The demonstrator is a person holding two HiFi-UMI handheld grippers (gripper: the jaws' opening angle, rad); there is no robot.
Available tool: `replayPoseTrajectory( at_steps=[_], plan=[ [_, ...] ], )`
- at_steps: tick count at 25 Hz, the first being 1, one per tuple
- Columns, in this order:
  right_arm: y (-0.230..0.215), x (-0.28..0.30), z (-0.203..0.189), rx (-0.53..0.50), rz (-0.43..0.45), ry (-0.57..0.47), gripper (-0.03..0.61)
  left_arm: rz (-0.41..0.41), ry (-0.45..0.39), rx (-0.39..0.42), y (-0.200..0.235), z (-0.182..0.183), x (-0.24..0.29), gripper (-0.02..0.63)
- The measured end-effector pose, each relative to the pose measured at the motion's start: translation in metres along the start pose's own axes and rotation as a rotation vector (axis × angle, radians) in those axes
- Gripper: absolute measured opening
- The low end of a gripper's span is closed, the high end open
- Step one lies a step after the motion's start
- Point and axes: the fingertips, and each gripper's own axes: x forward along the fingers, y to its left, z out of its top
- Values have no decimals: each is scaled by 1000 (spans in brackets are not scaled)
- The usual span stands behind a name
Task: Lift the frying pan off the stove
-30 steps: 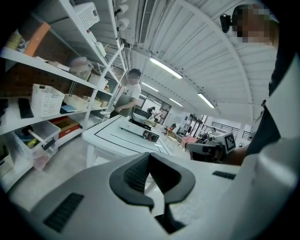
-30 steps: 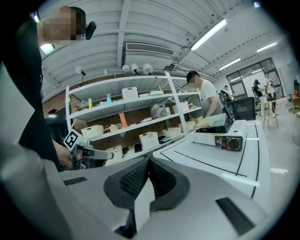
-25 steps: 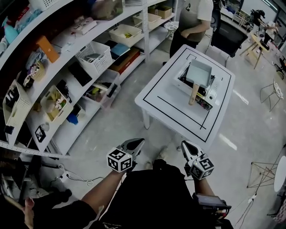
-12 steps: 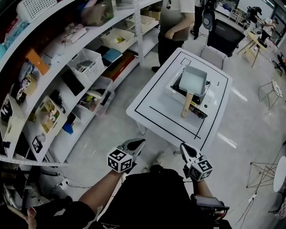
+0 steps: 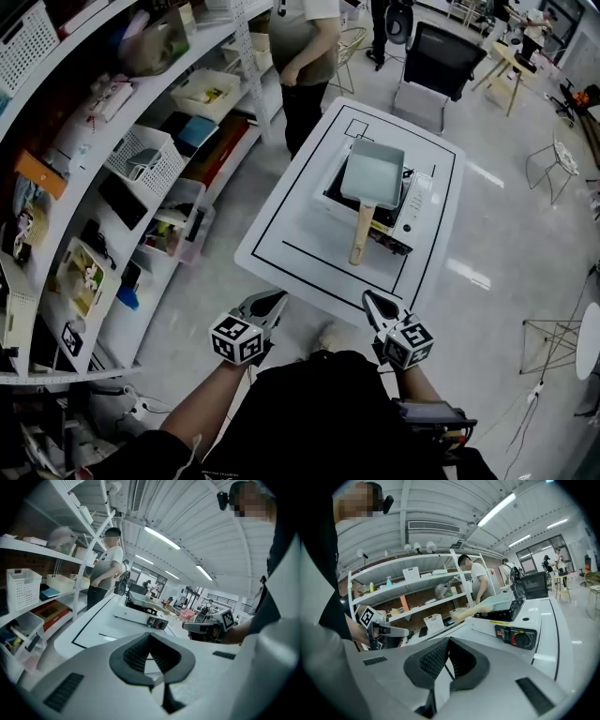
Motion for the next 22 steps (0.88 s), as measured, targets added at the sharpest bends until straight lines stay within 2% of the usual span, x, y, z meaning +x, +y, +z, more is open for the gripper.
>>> replayPoseTrajectory(
  at_steps=[7,15,22],
  plan=[
    [-44,11,17,3,-56,10,25,7,9,4,8,18,34,9],
    [-69,17,33,-3,-35,18,26,18,8,-7,10,32,64,9],
    [-81,26,46,38,-26,-1,26,19,11,-1,13,42,77,9]
  ],
)
